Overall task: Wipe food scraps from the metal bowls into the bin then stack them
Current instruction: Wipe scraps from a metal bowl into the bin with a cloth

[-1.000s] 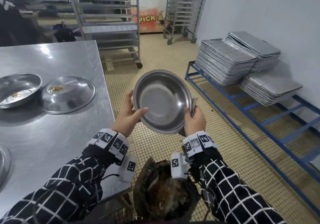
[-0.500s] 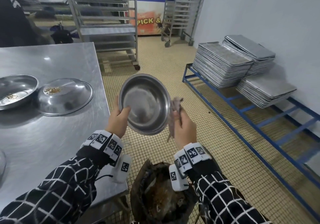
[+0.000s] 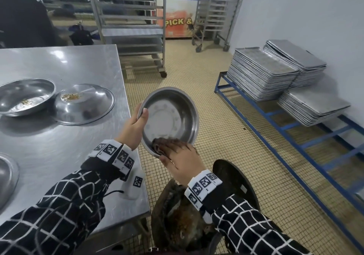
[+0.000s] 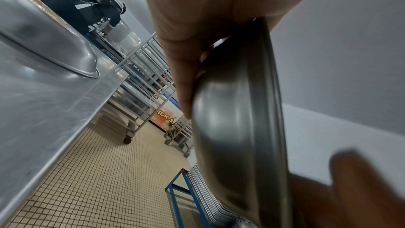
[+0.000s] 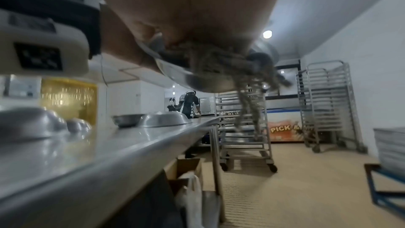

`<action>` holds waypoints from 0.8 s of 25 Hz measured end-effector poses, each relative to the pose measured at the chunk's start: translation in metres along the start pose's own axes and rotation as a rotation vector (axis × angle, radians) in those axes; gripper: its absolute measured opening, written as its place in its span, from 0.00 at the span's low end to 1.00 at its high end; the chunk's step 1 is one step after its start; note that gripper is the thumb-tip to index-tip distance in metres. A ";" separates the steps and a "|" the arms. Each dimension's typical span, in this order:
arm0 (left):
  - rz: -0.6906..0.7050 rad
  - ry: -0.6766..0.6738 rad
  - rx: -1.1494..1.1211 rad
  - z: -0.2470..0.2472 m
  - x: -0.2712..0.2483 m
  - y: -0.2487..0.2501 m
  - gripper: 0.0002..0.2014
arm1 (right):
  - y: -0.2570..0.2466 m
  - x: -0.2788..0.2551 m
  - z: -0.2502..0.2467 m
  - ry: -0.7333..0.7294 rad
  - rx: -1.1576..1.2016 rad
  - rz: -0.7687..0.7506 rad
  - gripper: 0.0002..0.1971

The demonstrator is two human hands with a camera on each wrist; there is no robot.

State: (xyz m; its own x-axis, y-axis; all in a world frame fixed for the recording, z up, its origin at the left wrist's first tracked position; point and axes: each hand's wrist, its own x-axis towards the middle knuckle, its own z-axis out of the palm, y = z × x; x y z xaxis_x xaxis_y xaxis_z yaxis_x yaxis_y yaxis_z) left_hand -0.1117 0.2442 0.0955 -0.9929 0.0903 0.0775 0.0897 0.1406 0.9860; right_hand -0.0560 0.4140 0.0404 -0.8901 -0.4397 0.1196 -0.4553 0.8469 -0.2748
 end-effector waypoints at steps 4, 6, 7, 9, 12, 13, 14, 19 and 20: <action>0.033 0.003 0.017 0.006 -0.003 -0.005 0.17 | -0.028 0.000 0.014 0.023 0.268 0.065 0.30; 0.020 0.002 0.001 0.005 0.000 -0.007 0.22 | -0.025 -0.002 0.015 0.057 0.216 0.090 0.32; 0.011 -0.006 -0.010 0.004 0.002 -0.009 0.24 | -0.018 -0.004 0.014 0.069 0.135 0.087 0.33; -0.018 -0.020 -0.036 0.002 0.003 -0.011 0.21 | 0.002 -0.008 0.010 0.056 -0.057 0.105 0.37; -0.029 -0.073 -0.008 0.006 0.000 -0.011 0.15 | 0.036 -0.009 0.008 -0.033 -0.233 0.286 0.33; -0.027 -0.088 0.006 0.011 -0.003 -0.010 0.15 | 0.047 -0.006 0.005 -0.043 -0.221 0.347 0.31; -0.033 -0.090 0.025 0.016 -0.005 -0.011 0.15 | 0.055 -0.002 0.002 -0.045 -0.183 0.384 0.30; -0.168 -0.042 -0.011 0.039 -0.011 -0.009 0.17 | 0.069 0.011 -0.024 0.105 0.153 0.444 0.27; -0.186 -0.037 -0.014 0.040 -0.011 -0.008 0.17 | 0.070 0.011 -0.032 0.126 0.277 0.526 0.26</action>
State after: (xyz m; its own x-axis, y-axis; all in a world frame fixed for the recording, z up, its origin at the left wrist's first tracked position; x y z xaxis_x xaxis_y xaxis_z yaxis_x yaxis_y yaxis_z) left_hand -0.0987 0.2815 0.0809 -0.9887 0.1003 -0.1116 -0.0965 0.1445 0.9848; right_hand -0.0983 0.4777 0.0528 -0.9975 0.0697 0.0077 0.0532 0.8242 -0.5638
